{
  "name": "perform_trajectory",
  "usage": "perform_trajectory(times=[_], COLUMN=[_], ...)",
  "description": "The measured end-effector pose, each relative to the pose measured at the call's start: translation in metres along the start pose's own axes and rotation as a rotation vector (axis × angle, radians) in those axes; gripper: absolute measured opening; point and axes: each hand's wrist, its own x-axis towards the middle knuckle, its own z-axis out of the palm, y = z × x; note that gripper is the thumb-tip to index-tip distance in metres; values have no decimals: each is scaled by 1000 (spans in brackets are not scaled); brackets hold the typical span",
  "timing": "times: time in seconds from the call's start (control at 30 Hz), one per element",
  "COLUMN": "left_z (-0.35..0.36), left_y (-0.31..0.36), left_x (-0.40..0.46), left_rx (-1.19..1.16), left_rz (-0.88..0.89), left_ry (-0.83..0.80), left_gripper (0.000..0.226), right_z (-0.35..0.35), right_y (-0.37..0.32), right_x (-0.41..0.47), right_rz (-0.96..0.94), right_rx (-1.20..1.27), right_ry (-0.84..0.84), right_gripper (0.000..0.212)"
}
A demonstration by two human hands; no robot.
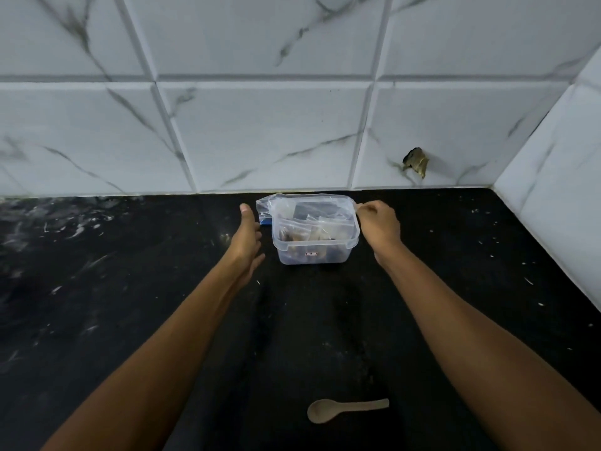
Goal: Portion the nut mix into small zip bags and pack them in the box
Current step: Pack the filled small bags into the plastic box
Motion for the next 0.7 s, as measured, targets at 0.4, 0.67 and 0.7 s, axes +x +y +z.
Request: perform_trajectory(times=[0.4, 0.67, 0.7], left_z=[15, 12, 12], left_y=[-18, -29, -26], left_x=[6, 18, 20], left_rx=[-146, -216, -222], left_rz=[-31, 10, 23], left_ry=[-190, -186, -181], left_gripper=[78, 73, 73], right_z=[28, 35, 35], right_y=[32, 37, 34], right_x=[-20, -14, -11], right_rz=[398, 327, 313], right_rx=[629, 678, 677], right_ry=[-281, -281, -293], right_gripper=[59, 52, 51])
